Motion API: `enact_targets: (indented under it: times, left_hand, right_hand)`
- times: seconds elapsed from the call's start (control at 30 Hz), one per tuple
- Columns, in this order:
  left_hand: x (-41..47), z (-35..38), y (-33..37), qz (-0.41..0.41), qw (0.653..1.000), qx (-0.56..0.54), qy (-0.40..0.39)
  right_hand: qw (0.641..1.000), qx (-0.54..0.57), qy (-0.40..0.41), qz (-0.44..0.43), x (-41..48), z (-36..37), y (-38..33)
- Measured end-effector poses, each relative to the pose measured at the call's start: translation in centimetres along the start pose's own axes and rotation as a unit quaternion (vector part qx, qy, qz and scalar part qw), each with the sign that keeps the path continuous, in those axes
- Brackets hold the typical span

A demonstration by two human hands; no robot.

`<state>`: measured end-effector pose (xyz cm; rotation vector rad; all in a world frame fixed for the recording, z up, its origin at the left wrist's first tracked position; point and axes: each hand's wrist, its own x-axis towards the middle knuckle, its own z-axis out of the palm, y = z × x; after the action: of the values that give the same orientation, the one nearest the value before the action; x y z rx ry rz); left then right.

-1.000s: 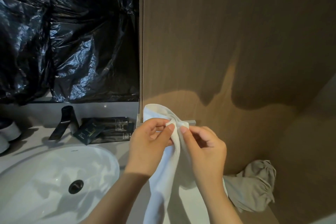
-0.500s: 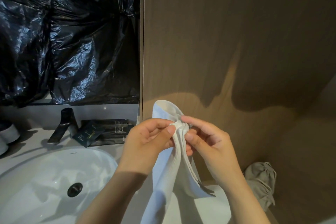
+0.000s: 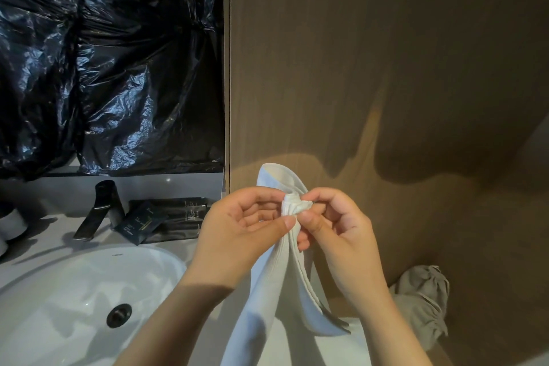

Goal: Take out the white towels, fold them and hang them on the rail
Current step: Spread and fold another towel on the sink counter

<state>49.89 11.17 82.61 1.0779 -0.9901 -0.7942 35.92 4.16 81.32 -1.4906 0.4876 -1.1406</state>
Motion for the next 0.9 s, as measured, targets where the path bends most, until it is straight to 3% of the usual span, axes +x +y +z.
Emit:
enact_targets:
  times: [0.13, 0.2, 0.37, 0.47, 0.7, 0.9]
  left_hand:
    - [0.1, 0.0, 0.0, 0.031, 1.0, -0.002, -0.001]
    - [0.2, -0.3, 0.3, 0.047, 0.999, -0.007, 0.005]
    - [1.4, -2.0, 1.4, 0.087, 0.996, 0.032, 0.007]
    - [2.3, -2.9, 2.9, 0.119, 0.989, 0.084, -0.002]
    - [5.7, -3.9, 6.3, 0.186, 0.971, 0.151, 0.018]
    - [6.2, -4.7, 6.1, 0.176, 0.972, 0.152, 0.03]
  right_hand:
    - [0.998, -0.037, -0.042, -0.01, 0.3, -0.7, -0.5]
    - [0.989, -0.112, -0.092, -0.005, 0.8, -1.9, -1.3]
    - [0.894, -0.409, -0.182, 0.009, 2.6, -4.4, -3.3]
    - [0.857, -0.473, -0.205, -0.006, 3.2, -5.0, -4.3]
    - [0.883, -0.436, -0.149, -0.089, 3.4, -5.6, -6.1]
    - [0.897, -0.423, -0.088, -0.096, 3.6, -7.1, -6.2]
